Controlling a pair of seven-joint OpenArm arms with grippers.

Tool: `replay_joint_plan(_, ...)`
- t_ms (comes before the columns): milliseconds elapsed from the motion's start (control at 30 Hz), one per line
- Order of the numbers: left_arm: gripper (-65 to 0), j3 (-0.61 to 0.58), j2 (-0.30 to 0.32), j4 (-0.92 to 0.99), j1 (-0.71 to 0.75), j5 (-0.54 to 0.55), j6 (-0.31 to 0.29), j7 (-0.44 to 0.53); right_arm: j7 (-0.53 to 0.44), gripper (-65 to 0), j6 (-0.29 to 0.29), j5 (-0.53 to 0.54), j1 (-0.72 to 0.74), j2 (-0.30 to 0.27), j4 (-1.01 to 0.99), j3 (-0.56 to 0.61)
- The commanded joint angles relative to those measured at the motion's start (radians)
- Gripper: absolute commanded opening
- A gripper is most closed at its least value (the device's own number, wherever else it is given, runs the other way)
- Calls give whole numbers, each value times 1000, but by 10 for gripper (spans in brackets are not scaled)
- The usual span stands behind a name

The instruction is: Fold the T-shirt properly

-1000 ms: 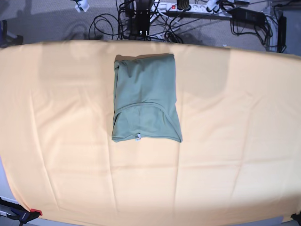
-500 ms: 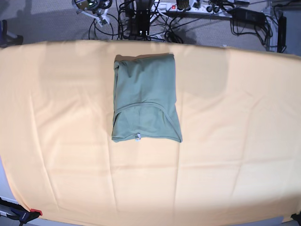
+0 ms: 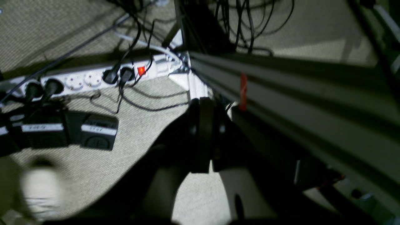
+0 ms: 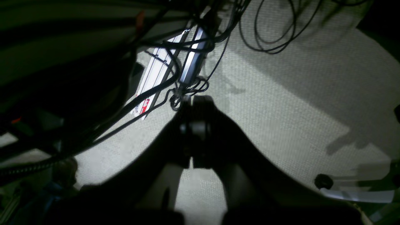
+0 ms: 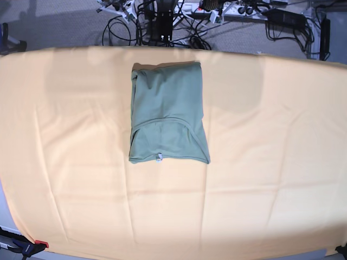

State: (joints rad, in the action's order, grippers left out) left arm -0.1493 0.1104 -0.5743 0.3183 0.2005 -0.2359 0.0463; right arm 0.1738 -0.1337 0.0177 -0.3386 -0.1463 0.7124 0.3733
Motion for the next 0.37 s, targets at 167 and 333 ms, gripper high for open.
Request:
replay_joint_plan(167,-650,2,0,-4,2,0,-3,6,-5,-650,22,0,-11,-3,5,0)
replay_joint_plan(333,-650,2,0,-4,-3,0,-3,6,-5,-650,22,1,-10,2,5,0)
